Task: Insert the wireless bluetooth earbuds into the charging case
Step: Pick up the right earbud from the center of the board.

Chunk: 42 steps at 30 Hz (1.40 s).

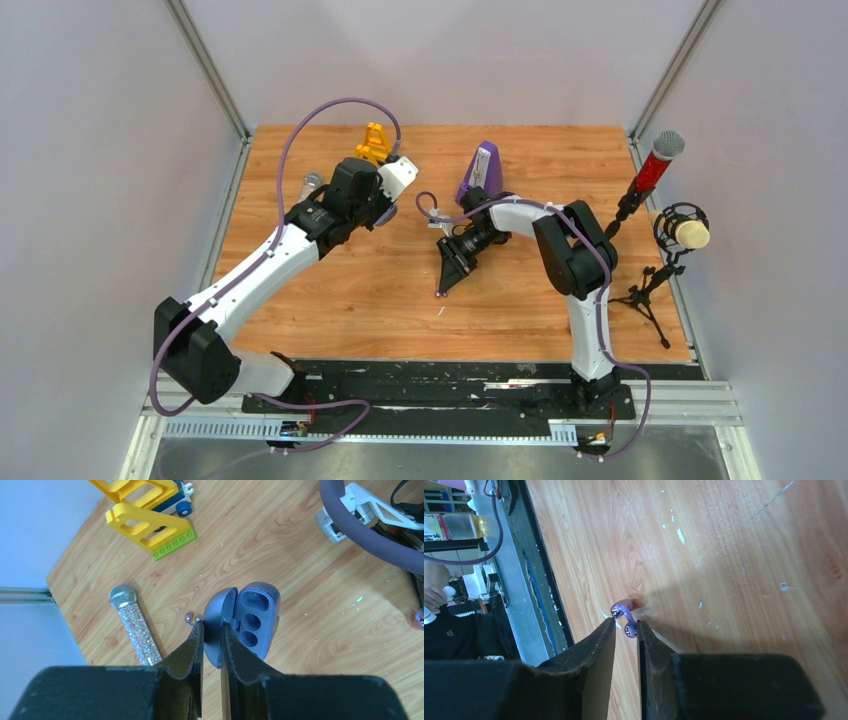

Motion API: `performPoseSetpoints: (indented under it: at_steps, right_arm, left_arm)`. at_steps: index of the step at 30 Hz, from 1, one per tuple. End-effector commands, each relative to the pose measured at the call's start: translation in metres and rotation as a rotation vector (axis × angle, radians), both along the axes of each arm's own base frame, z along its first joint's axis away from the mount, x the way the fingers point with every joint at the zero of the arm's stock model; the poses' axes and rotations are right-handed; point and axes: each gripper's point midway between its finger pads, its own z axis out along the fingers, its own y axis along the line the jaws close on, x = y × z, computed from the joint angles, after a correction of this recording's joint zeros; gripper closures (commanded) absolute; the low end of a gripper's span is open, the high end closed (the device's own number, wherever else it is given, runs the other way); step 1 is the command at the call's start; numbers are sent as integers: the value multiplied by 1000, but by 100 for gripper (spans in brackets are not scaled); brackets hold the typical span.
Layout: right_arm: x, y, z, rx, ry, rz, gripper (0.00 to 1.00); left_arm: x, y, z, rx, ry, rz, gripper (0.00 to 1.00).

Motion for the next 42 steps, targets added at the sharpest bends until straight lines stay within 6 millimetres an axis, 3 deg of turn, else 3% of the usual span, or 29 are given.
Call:
performPoseSetpoints:
  at_steps: [1, 8, 28, 42]
  right_arm:
    - [-5, 6, 12, 54, 17, 15, 78]
    - [-6, 8, 13, 74, 22, 23, 88]
    - [-15, 14, 13, 81, 6, 68, 83]
    - [-4, 10, 20, 53, -115, 64, 82]
  left_arm:
    - [2, -1, 20, -41, -54, -1, 98]
    - [1, -1, 20, -41, -52, -4, 98]
    - [2, -1, 20, -41, -52, -3, 98]
    - [2, -1, 19, -41, -51, -3, 98]
